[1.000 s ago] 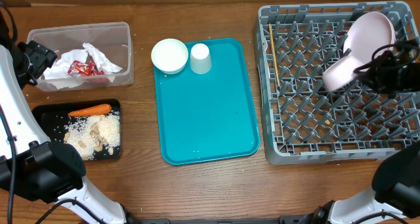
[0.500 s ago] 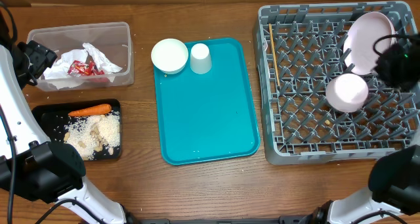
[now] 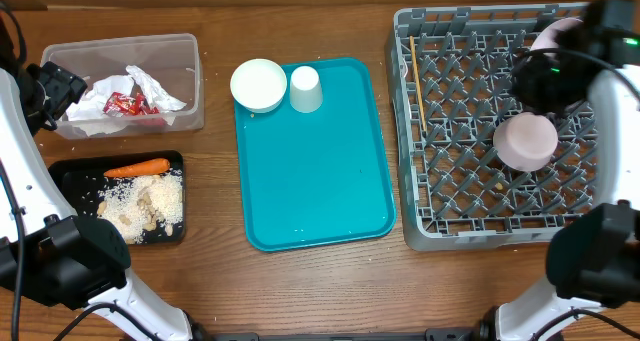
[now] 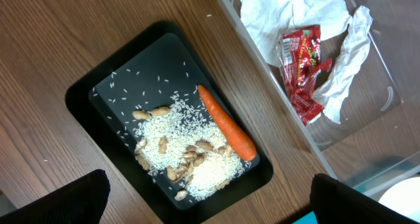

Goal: Sort waste into correct bins and load items into the dishwasher rack

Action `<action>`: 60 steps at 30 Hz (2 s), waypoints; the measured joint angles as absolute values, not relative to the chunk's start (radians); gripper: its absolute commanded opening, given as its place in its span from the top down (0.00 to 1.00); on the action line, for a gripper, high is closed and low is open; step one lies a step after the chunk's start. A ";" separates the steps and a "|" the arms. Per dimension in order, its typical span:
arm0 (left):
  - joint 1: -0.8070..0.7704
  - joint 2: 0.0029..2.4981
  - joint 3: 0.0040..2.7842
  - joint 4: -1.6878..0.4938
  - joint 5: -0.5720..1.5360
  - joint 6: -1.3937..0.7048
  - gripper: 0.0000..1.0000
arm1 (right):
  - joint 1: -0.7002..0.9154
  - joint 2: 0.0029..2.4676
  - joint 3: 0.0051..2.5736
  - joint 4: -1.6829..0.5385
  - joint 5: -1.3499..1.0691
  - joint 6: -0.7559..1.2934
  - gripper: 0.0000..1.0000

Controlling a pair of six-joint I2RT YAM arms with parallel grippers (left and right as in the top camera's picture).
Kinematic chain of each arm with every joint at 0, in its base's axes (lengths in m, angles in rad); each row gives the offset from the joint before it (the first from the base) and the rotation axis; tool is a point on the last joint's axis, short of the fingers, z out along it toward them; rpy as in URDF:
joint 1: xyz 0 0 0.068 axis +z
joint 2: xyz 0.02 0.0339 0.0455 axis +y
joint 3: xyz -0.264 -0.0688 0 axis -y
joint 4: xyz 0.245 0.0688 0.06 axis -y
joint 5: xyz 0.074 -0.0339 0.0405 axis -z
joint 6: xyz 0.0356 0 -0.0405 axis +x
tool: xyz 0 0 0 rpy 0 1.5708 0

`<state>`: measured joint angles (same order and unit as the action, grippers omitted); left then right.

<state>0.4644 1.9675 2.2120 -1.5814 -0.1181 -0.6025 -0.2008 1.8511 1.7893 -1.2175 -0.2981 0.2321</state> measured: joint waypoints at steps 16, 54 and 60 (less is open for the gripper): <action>0.464 1.967 2.212 -1.582 -0.118 -0.603 0.00 | 0.471 2.051 1.788 -0.604 -0.047 0.242 0.00; 0.464 1.967 2.212 -1.582 -0.118 -0.603 0.00 | 0.524 2.292 1.785 -0.360 -0.062 0.182 0.07; 0.464 1.967 2.212 -1.582 -0.118 -0.603 0.00 | 0.524 2.292 1.785 -0.359 -0.049 0.181 0.25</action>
<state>0.4644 1.9675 2.2124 -1.5818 -0.1181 -0.6025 0.5243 2.2921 1.7855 -0.3588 -0.0486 0.1806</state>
